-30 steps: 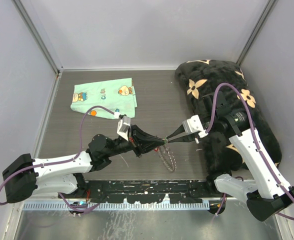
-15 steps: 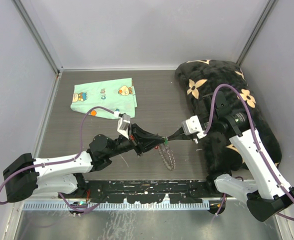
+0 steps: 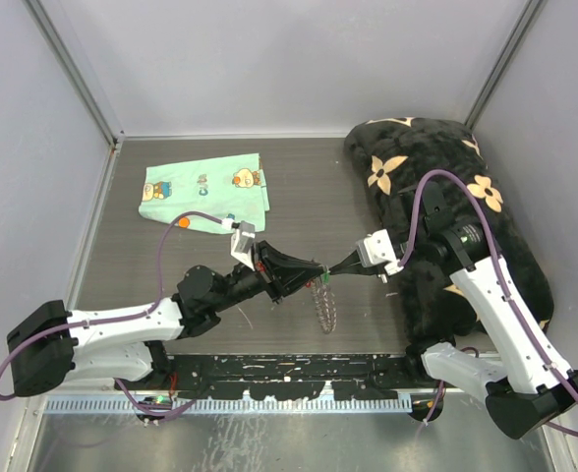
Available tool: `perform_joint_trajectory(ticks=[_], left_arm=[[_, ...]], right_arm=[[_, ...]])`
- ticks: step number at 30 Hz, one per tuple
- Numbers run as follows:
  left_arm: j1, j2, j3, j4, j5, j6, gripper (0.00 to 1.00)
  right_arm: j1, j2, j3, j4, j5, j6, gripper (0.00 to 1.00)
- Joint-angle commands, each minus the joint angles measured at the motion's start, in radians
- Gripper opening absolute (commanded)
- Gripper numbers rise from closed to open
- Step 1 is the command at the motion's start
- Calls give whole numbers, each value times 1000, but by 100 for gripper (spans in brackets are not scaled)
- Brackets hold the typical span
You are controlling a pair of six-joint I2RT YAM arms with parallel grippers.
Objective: Remove the keys from the keyring
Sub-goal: Remove the key from the keyring.
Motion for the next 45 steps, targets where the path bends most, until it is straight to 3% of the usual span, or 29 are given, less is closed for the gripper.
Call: perform_joint_trajectory(ticks=[1, 9, 17, 22, 25, 31, 39, 45], left_arm=[[-4, 0, 47, 140, -60, -10, 0], [-3, 6, 29, 170, -48, 6, 0], [-4, 29, 5, 248, -20, 30, 0], [-4, 56, -16, 330, 2, 44, 0], [-4, 85, -26, 390, 1, 45, 0], [-5, 122, -10, 433, 5, 58, 0], [-4, 128, 8, 433, 11, 73, 0], [-4, 131, 20, 434, 19, 65, 0]], right_arm=[[-1, -24, -19, 22, -13, 20, 2], [-4, -45, -54, 68, -21, 147, 20], [-55, -92, -109, 177, -47, 350, 27], [-120, -116, -168, 421, -111, 762, 35], [-134, -126, -217, 535, -167, 924, 40], [-137, -131, -249, 656, -239, 1109, 41], [-138, -136, -256, 684, -240, 1145, 41], [-138, -128, -302, 809, -231, 1270, 36]])
